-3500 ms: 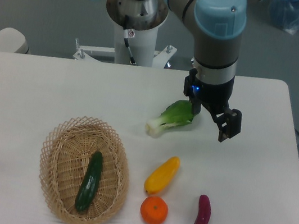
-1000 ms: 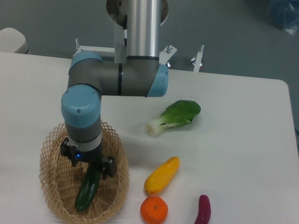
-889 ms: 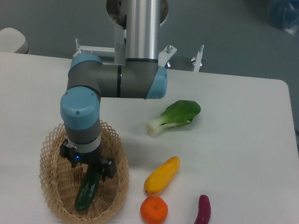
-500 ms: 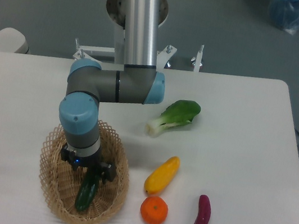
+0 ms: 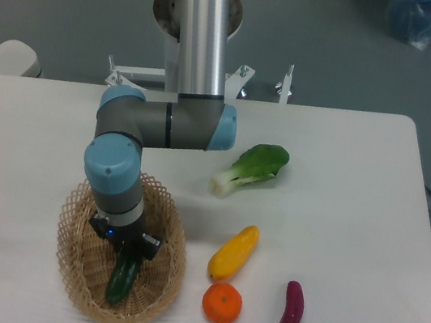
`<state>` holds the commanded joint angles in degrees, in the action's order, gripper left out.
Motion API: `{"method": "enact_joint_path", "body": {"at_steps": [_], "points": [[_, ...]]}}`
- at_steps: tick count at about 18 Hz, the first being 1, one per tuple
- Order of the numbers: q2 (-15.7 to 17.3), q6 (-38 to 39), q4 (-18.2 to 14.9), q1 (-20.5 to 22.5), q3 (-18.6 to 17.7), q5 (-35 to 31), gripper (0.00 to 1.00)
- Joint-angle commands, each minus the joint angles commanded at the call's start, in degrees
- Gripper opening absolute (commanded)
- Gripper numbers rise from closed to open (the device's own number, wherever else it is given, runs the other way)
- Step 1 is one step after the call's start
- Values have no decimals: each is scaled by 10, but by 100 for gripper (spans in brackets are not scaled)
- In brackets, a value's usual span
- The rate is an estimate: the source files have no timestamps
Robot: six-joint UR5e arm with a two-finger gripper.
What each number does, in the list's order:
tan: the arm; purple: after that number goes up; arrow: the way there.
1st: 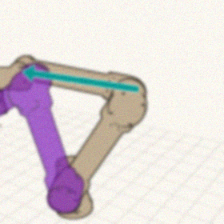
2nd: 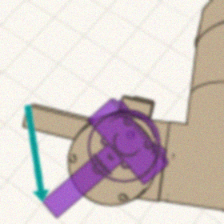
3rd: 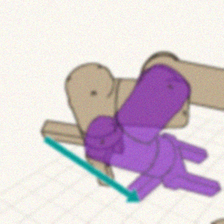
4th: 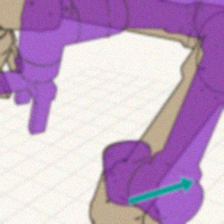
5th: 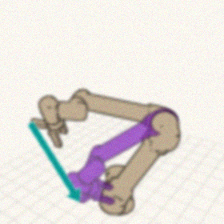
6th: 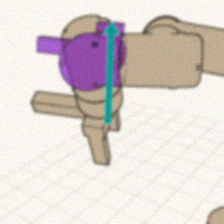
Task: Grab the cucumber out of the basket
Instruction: 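Lower the gripper onto the green cucumber and close on it, then lift the cucumber up out of the basket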
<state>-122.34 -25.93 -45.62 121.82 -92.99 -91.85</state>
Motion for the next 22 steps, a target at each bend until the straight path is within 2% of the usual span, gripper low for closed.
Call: {"method": "enact_joint_path", "body": {"at_steps": [5, 12, 16, 19, 22], "points": [[8, -17, -1, 0, 7, 0, 25], [54, -36, -14, 13, 61, 2, 24], [83, -106, -73, 50, 87, 4, 24], [106, -166, -99, 93, 87, 13, 24], [127, -275, -124, 148, 87, 31, 24]]}}
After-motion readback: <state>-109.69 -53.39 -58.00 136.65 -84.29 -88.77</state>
